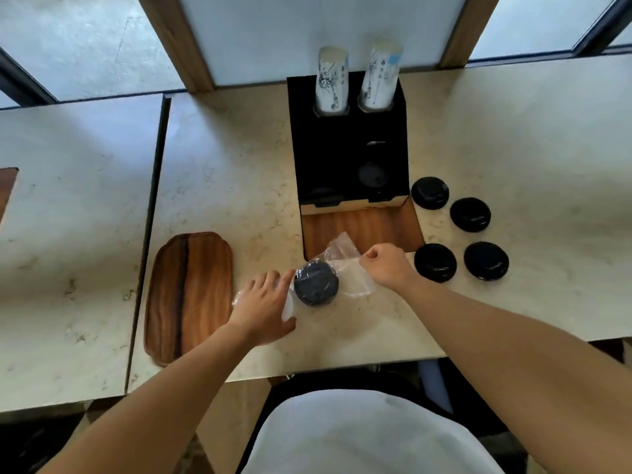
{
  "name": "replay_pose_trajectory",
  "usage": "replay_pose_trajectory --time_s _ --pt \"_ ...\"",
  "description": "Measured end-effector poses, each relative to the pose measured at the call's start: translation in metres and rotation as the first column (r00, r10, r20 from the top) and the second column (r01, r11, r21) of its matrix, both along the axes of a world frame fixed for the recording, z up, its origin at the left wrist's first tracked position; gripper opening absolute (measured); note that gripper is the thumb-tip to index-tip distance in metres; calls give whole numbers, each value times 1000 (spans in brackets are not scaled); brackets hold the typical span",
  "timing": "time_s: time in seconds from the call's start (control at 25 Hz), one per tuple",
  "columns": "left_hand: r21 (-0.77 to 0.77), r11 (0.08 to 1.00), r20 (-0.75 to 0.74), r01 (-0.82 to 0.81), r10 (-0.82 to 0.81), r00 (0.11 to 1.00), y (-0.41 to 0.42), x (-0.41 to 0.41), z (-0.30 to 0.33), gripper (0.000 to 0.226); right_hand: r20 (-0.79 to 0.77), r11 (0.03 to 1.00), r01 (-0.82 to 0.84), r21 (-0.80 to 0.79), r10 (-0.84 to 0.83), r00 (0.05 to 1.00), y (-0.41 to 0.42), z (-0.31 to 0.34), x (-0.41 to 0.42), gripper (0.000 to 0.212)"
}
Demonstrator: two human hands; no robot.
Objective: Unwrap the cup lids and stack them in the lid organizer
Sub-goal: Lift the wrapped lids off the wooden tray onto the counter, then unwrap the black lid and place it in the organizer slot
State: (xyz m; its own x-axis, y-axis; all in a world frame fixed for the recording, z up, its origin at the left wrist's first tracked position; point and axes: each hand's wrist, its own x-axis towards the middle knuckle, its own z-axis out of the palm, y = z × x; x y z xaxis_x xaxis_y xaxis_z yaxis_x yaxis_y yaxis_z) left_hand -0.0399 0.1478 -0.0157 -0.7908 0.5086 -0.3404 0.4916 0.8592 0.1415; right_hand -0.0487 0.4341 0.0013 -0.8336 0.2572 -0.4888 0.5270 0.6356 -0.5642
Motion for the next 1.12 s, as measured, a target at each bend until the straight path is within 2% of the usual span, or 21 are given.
replay_pose_trajectory --time_s 0.32,0.64,0.72,0.8,0.88,1.0,1.12 --pt "-54 997 39 54 -52 998 4 7 -14 110 32 998 53 -40 -52 998 8 -18 21 27" --pt "-21 997 6 78 -78 997 0 11 -15 121 55 994 43 -96 -38 998 10 -27 21 15" --pt "-1 998 -13 61 -61 998 3 12 -12 117 58 989 69 -129 -62 996 10 -26 22 17" --pt "28 999 -30 39 -38 999 12 11 -8 111 4 993 66 -101 -66 998 10 -23 23 27" --pt "72 997 -36 24 -22 999 28 9 -4 103 -135 999 36 -28 -39 990 7 -18 25 30" --pt "124 991 -44 48 -43 998 57 9 -1 90 -322 987 -111 116 143 936 0 -15 34 20" --pt "112 987 -84 113 -104 991 80 12 -5 82 -340 946 -234 224 300 891 -7 -18 42 14"
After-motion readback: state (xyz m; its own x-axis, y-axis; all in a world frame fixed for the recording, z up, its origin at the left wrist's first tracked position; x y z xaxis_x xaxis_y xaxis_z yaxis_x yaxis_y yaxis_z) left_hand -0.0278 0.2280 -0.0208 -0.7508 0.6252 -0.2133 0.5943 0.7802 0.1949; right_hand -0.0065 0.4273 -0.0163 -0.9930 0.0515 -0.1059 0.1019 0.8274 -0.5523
